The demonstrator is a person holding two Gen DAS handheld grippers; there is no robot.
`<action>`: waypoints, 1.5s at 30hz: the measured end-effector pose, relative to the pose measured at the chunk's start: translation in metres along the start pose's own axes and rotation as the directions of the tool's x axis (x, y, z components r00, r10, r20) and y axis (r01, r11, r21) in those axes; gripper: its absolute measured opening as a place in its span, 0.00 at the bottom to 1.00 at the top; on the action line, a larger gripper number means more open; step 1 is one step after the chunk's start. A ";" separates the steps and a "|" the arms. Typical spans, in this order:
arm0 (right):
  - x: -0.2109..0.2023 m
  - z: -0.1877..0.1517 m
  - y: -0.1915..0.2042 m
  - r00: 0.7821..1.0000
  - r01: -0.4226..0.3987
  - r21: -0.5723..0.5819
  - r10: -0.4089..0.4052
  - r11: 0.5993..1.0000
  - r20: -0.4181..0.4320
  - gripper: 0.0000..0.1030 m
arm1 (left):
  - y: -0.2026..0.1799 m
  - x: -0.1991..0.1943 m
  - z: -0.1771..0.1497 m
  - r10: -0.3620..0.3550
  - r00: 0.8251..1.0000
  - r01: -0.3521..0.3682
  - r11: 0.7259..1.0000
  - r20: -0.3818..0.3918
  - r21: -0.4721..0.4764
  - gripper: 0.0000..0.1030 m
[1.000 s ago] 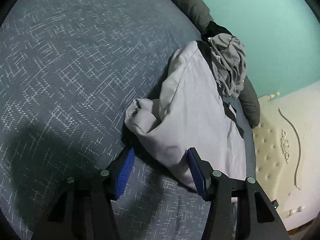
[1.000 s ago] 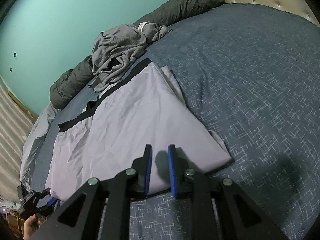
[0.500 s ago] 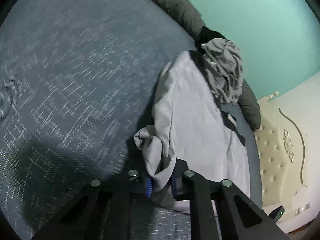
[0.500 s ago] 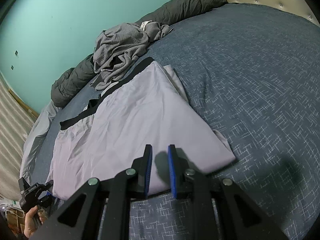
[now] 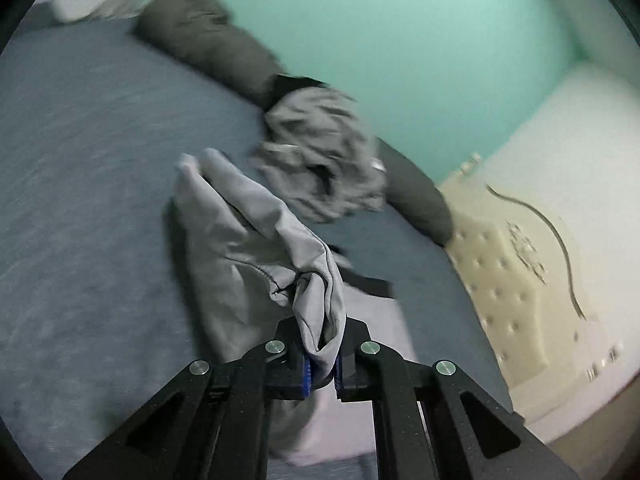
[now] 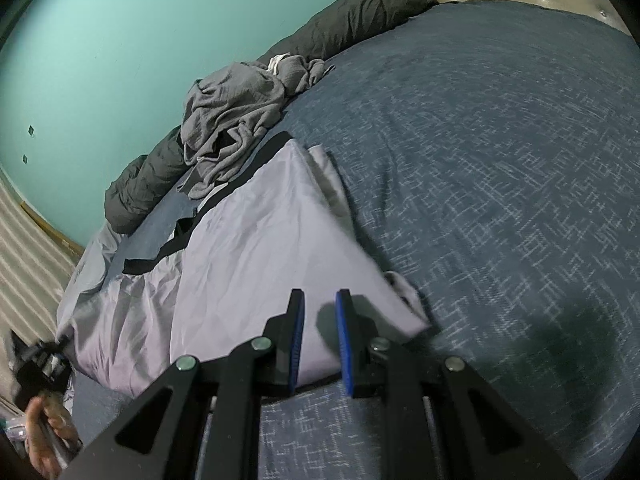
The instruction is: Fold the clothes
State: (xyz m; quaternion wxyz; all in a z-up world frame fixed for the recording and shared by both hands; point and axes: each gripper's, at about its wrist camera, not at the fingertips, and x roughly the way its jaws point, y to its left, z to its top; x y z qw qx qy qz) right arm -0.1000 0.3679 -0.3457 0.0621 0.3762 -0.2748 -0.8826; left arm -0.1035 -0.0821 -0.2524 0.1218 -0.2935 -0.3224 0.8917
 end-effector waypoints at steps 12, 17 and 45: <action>-0.025 0.015 -0.042 1.000 0.013 0.102 -0.015 0.995 0.020 0.15 | -0.162 0.157 -0.114 -0.054 0.908 0.188 0.939 -0.416 0.289 0.07; -0.031 0.021 -0.041 1.000 -0.004 0.102 0.001 0.995 0.026 0.14 | -0.162 0.181 -0.152 0.001 0.868 0.186 0.926 -0.497 0.327 0.11; 0.005 0.011 0.027 0.988 -0.153 -0.079 0.152 0.985 -0.019 0.47 | -0.047 0.116 -0.122 0.223 0.919 -0.061 0.895 -0.325 0.442 0.63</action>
